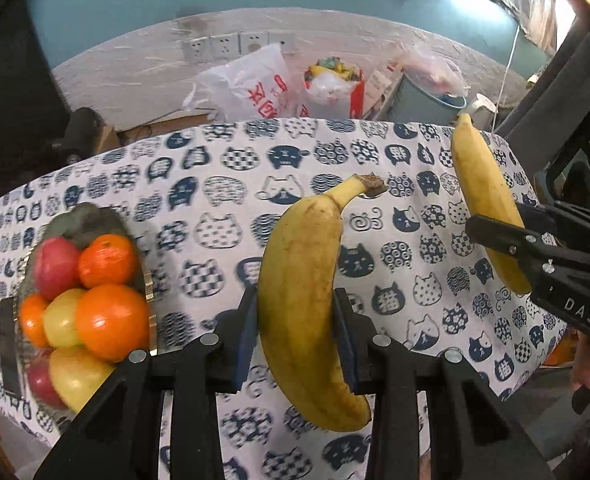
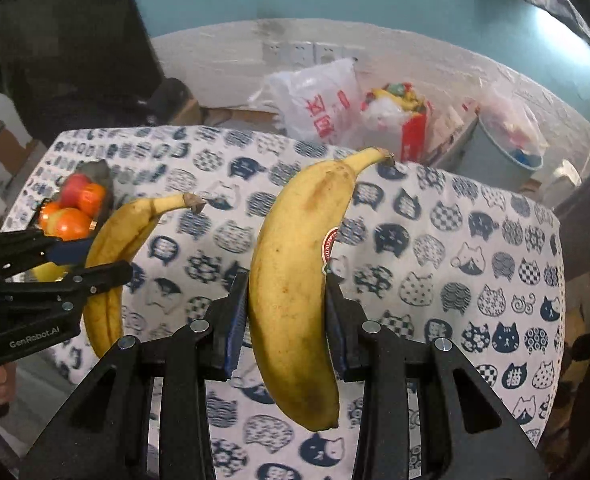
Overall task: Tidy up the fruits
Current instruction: 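Lift the banana with the left tool while the right carries its banana toward the plate, then lower both bananas onto the fruit on the plate and open both tools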
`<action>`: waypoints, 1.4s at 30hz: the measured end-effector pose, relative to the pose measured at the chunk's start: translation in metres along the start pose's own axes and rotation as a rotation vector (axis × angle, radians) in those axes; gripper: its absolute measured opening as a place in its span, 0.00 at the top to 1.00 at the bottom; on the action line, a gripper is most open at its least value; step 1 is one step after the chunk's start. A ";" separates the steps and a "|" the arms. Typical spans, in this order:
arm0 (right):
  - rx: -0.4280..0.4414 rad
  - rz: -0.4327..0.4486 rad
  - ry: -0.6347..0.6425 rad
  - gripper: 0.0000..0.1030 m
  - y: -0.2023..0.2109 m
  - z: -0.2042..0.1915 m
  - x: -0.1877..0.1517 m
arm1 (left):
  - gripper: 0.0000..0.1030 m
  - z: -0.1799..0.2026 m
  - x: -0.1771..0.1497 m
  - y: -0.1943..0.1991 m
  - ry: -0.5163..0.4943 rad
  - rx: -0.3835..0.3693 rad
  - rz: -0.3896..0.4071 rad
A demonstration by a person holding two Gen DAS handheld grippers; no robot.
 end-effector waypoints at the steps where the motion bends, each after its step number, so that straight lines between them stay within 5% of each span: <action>1: 0.005 0.006 0.007 0.67 0.002 -0.005 0.002 | 0.65 -0.003 -0.001 0.003 0.002 0.002 0.004; 42: 0.294 0.041 0.181 0.67 -0.029 -0.192 0.098 | 0.65 -0.189 -0.007 0.051 0.348 0.111 0.096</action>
Point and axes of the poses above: each gripper's, at about its wrist camera, not at the fingertips, and y roughly against the way its jaws point, z to its right, x to its top, the point moved 2 cm from there along -y, roughly the way its jaws point, and after that the axes turned 10 degrees about y, right-handed, at the moved point
